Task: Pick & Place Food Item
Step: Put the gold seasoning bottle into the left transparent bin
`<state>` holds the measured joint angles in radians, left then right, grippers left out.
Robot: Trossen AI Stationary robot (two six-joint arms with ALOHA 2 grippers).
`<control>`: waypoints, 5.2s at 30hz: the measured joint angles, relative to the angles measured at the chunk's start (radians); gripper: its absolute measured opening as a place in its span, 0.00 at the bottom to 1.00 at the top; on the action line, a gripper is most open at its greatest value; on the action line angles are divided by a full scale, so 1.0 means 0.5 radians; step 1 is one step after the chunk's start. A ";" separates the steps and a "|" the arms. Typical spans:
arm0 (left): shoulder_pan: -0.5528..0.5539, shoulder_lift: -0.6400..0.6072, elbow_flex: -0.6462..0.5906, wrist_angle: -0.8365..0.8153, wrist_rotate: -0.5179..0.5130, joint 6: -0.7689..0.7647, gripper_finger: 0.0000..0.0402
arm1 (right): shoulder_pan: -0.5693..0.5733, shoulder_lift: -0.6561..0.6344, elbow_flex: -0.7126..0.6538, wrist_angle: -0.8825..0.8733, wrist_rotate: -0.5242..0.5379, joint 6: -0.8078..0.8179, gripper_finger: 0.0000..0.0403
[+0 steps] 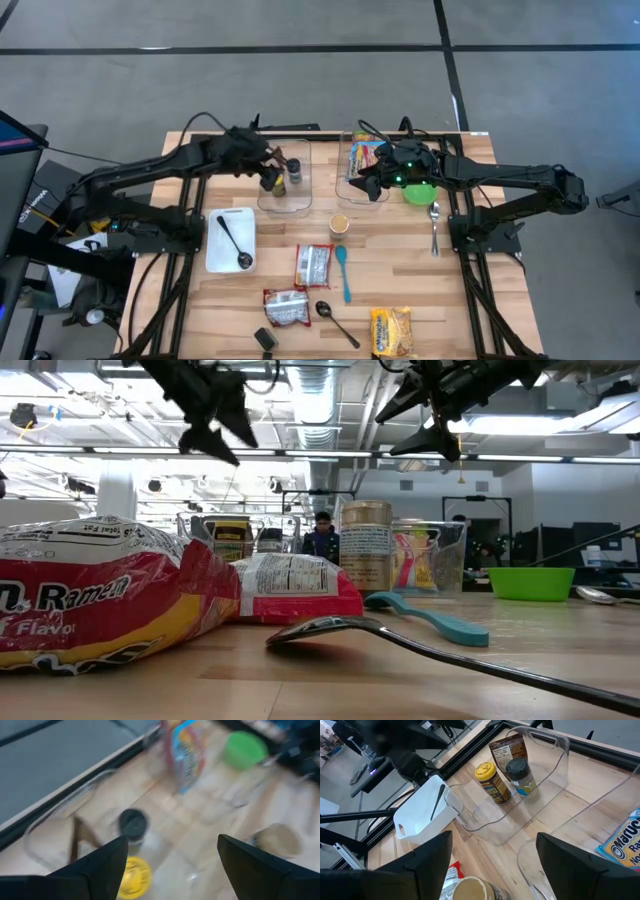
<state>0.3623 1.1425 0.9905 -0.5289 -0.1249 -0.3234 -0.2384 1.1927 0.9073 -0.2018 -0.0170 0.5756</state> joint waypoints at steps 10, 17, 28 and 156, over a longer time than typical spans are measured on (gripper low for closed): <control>-0.351 -0.181 0.000 0.262 0.004 -0.153 0.75 | 0.000 0.000 0.000 -0.002 0.000 0.000 0.70; -0.638 -0.176 0.000 0.452 0.005 -0.172 0.75 | 0.000 0.000 0.000 -0.004 -0.001 0.000 0.70; -0.989 -0.174 0.000 0.521 -0.088 -0.376 0.75 | 0.001 0.000 0.000 -0.015 -0.001 0.000 0.70; -1.186 -0.174 0.000 0.516 -0.439 -0.470 0.75 | 1.502 0.996 -0.317 0.350 1.762 0.819 0.70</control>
<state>-0.2306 1.0557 0.9905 -0.2710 -0.3443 -0.5587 0.5127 1.6909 0.7489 -0.0270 0.8642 0.9851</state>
